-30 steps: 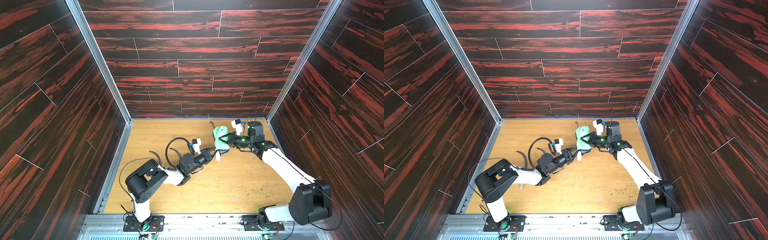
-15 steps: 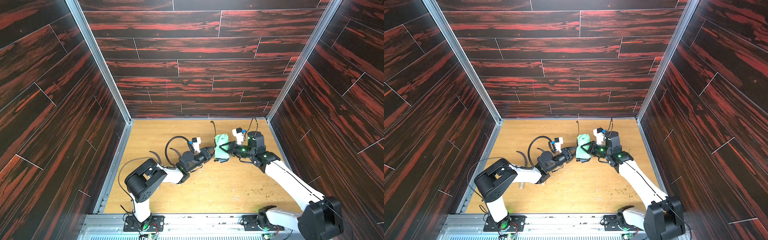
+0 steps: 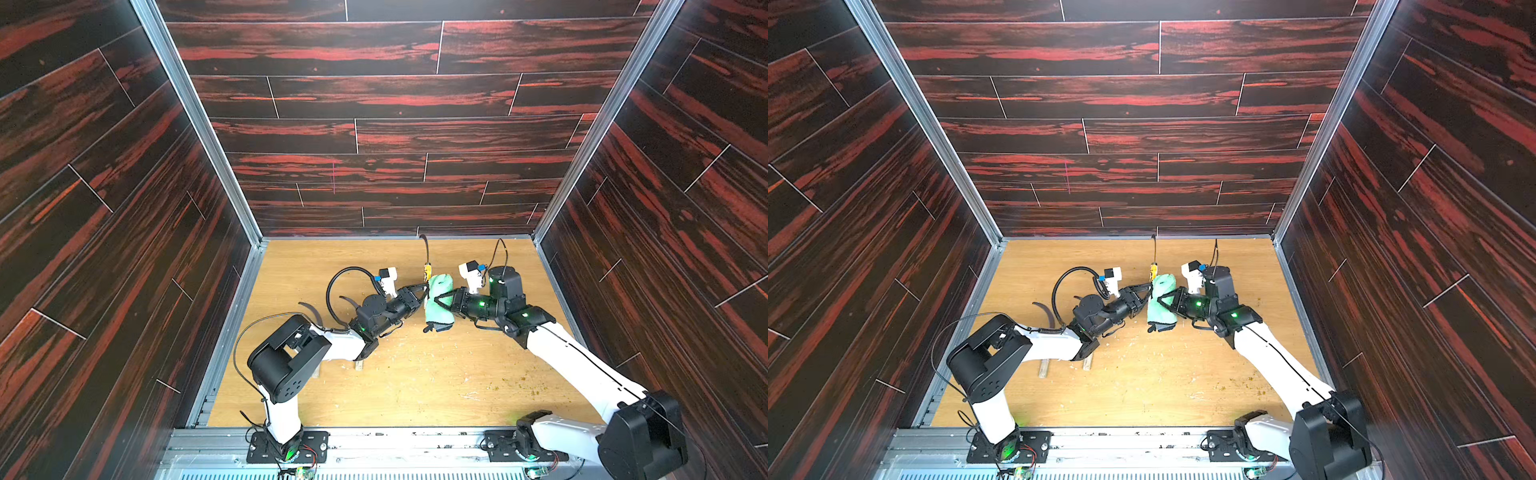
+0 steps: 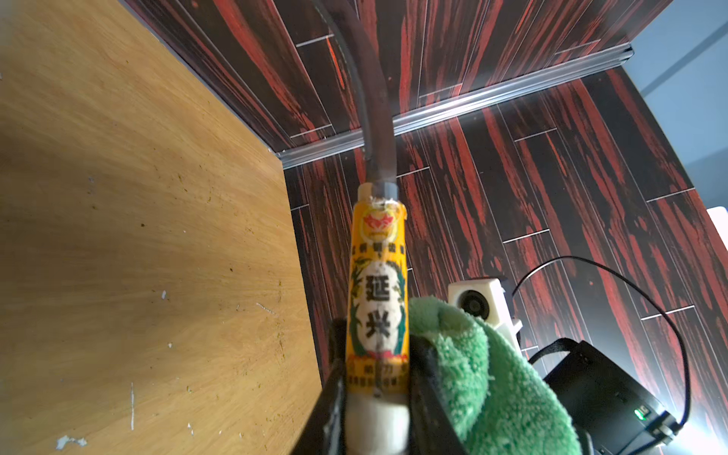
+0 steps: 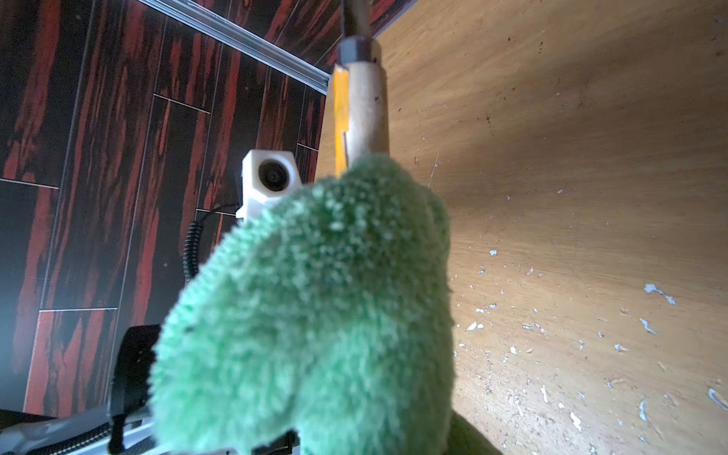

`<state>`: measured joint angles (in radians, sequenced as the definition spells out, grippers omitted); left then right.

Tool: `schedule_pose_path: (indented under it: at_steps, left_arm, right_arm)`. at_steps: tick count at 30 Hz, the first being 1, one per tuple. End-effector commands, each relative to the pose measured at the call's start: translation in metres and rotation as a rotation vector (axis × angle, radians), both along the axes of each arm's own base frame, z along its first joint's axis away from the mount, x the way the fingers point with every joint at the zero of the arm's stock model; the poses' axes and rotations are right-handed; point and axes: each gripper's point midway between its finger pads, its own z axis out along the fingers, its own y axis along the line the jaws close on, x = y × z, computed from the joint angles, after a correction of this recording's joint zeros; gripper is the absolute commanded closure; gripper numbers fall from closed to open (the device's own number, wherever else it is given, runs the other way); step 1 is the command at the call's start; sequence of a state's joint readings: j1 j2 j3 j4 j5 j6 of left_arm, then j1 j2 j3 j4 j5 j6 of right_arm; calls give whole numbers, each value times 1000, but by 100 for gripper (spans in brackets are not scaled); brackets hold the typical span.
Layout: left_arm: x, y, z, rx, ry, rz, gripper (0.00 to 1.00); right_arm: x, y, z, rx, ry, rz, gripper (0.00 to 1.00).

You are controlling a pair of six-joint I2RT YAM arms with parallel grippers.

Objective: Wipe small sickles with rags
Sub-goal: Wipe the small sickle.

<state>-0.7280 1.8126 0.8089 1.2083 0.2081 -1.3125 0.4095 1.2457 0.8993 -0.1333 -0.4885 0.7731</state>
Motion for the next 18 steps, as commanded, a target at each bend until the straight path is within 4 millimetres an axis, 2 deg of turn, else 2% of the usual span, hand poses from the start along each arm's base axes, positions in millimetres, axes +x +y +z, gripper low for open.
schedule_pose_path:
  at_steps: [1, 4, 11, 15, 18]
  left_arm:
    - [-23, 6, 73, -121, -180, -23, 100]
    - [-24, 6, 72, -102, -181, -27, 100]
    - [-28, 6, 63, -75, -165, -44, 100]
    - [-31, 4, 62, -60, -165, -62, 100]
    - [-33, 1, 61, -46, -163, -82, 100]
  right_arm:
    - [-17, 9, -6, -7, 68, 68, 100]
    - [-15, -8, 1, -63, 35, 6, 100]
    - [13, -67, 55, -168, -81, -163, 100]
    - [36, -75, 67, -190, -118, -174, 100]
    - [53, -64, 66, -151, -123, -134, 100]
